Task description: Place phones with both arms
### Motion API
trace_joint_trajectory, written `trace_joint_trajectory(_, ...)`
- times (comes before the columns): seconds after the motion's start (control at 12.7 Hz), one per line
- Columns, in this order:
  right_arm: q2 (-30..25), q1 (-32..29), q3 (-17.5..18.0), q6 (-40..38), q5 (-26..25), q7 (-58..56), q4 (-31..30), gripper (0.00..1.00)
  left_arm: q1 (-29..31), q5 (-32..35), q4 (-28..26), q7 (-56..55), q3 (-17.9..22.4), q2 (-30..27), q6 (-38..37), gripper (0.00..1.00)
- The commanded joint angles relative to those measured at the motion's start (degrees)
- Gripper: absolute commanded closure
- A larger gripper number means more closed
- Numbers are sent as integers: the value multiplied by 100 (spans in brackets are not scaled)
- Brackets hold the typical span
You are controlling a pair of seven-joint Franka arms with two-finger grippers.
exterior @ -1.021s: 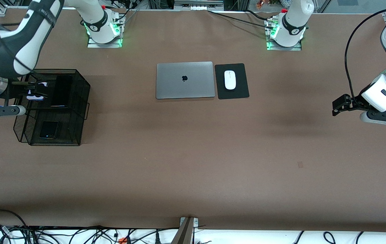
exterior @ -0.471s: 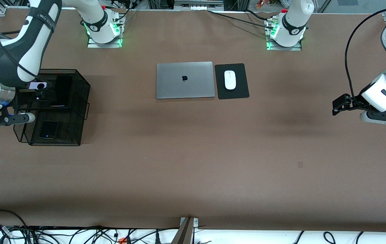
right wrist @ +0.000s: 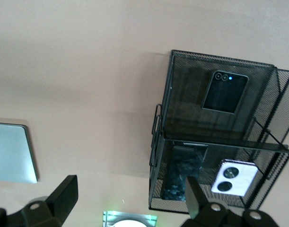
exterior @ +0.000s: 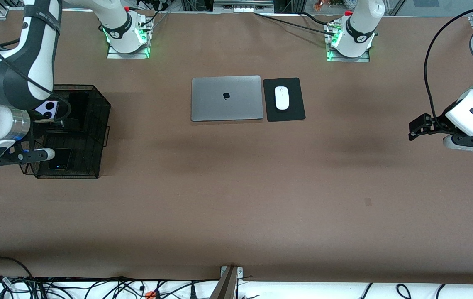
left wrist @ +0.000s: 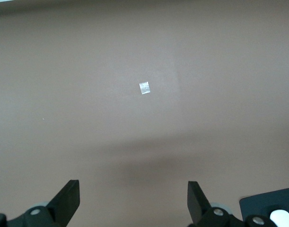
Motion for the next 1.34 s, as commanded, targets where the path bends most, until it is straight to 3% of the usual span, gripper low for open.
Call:
trace_joint_trajectory(0.0,-763,-1117,1732,24,-877,669,-40,0,5,-47,162,-2,13,40,-226,0)
trace_joint_trajectory(0.16,-1141,-1682,2543,199,-1291,961,-337,0,5,-48,223,-3,13,5,-348,0)
trace_joint_trajectory(0.31,-1668,-2261,3237,681,-1590,979,-959,0,14,-56,285,-11,22,5,-445,0)
trace_joint_trajectory(0.47,-2309,-3095,4151,1095,-1871,988,-1671,0,14,-56,285,-11,13,-3,-454,0)
trace_joint_trajectory(0.71,-3040,-3686,4654,1430,-1882,1154,-2455,0,14,-56,285,-12,13,-4,-463,0)
trace_joint_trajectory(1.02,-3103,-4328,4998,1466,-1794,1163,-2405,0,14,-56,285,-12,13,-4,-472,0)
trace_joint_trajectory(1.26,-3138,-4532,5042,1483,-1486,1129,-2360,0,14,-48,294,-11,13,-12,-559,0)
